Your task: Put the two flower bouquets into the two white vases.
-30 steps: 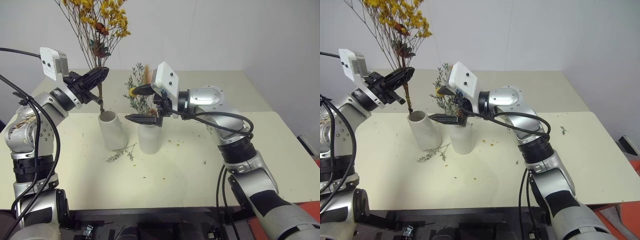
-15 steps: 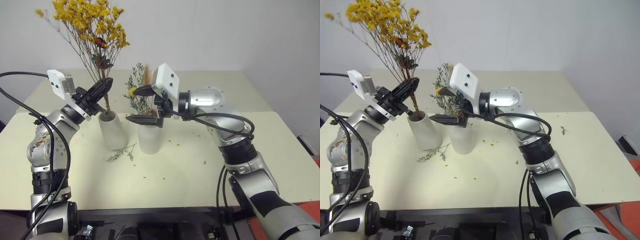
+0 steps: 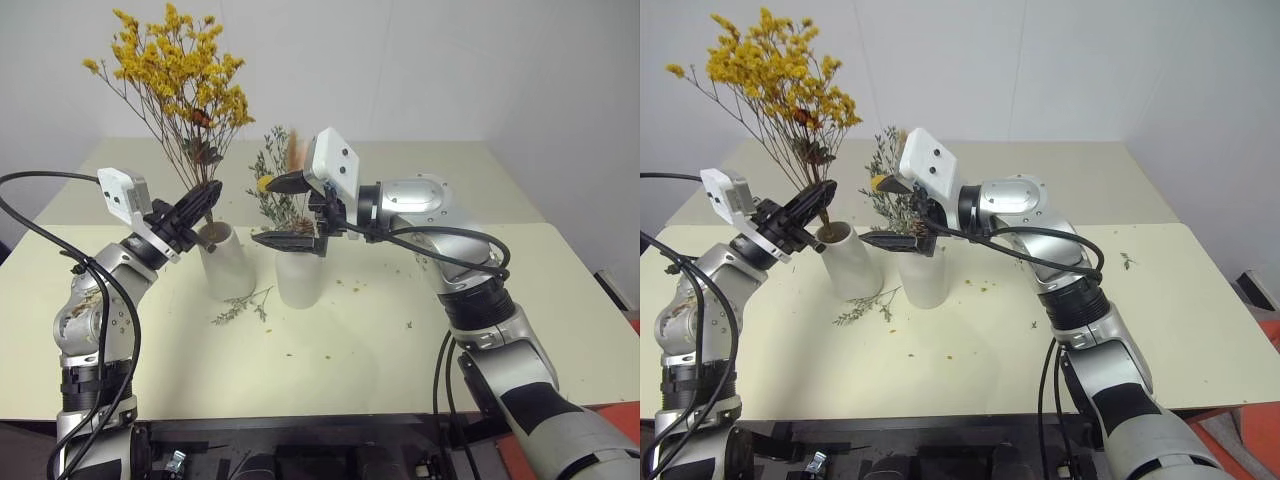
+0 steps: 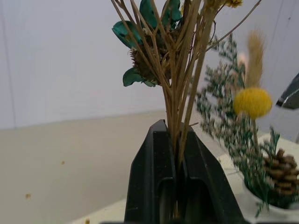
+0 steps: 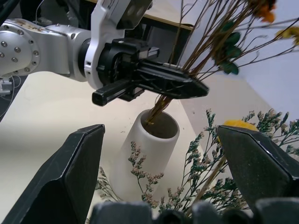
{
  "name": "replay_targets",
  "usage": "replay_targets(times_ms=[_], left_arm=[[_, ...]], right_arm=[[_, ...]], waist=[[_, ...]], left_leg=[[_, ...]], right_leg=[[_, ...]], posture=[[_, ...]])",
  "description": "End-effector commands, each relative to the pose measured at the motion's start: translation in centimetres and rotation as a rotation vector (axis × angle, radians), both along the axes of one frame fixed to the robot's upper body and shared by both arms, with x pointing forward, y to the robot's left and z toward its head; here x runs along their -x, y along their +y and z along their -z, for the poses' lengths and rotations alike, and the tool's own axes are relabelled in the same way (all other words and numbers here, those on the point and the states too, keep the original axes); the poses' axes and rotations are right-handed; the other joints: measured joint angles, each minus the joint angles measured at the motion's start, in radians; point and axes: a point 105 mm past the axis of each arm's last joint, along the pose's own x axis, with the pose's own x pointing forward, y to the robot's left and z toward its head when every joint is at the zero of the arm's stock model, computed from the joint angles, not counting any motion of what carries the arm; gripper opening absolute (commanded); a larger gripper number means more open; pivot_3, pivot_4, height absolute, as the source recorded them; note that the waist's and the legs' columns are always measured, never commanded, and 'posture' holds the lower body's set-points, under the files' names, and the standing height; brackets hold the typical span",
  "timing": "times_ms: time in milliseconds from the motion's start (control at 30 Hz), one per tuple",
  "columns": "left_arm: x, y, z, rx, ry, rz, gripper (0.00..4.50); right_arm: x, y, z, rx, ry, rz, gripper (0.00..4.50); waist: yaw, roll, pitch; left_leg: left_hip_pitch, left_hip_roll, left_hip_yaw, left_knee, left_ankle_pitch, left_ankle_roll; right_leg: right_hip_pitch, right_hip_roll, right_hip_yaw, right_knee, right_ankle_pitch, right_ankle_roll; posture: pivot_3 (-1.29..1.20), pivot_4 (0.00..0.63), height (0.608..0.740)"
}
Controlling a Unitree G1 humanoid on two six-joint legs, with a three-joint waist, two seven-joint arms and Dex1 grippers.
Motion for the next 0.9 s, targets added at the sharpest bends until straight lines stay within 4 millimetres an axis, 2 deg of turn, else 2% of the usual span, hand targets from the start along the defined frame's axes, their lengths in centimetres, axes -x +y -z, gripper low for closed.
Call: replay_targets(times_ms=[33, 333, 433, 767, 900], left_arm=[[0.9, -0.3, -1.6, 0.004, -0.056, 0.008, 0.96], [2.7, -0.1, -1.1, -0.028, -0.028, -0.006, 3.72], [3.5, 0.2, -0.7, -0.045, -0.009, -0.02, 4.46], [6.0, 1.4, -0.3, -0.127, 0.041, -0.032, 4.46], [6.5, 1.7, -0.7, -0.155, 0.03, -0.024, 4.46]], right_arm=[[0.8, 0.0, -1.0, -0.02, -0.037, -0.027, 4.5], [0.9, 0.1, -0.8, -0.013, -0.032, -0.029, 4.5], [0.9, 0.1, -0.7, -0.011, -0.031, -0.031, 4.5], [1.0, 0.0, -0.4, -0.002, -0.03, -0.038, 4.5], [1.0, 0.0, -0.4, 0.0, -0.031, -0.039, 4.5]], waist=[[0.0, 0.0, 0.0], [-0.003, 0.0, 0.0], [-0.002, 0.0, 0.0], [0.0, 0.0, 0.0], [0.0, 0.0, 0.0]], left_leg=[[0.0, 0.0, 0.0, 0.0, 0.0, 0.0], [0.0, 0.0, 0.0, 0.0, 0.0, 0.0], [0.0, 0.001, 0.0, 0.0, 0.0, 0.0], [0.0, 0.001, 0.0, 0.0, 0.0, 0.0], [0.001, 0.001, 0.0, 0.0, 0.0, 0.0]], right_leg=[[0.0, 0.0, 0.0, 0.0, 0.0, 0.0], [0.0, 0.0, 0.0, 0.0, 0.0, 0.0], [0.0, 0.0, 0.0, 0.0, 0.0, 0.0], [0.0, 0.0, 0.0, -0.001, -0.001, 0.001], [0.0, 0.0, 0.0, -0.001, -0.002, 0.002]], posture=[[0.0, 0.15, 0.74], [0.0, 0.15, 0.74], [0.0, 0.15, 0.74], [0.0, 0.15, 0.74], [0.0, 0.15, 0.74]])
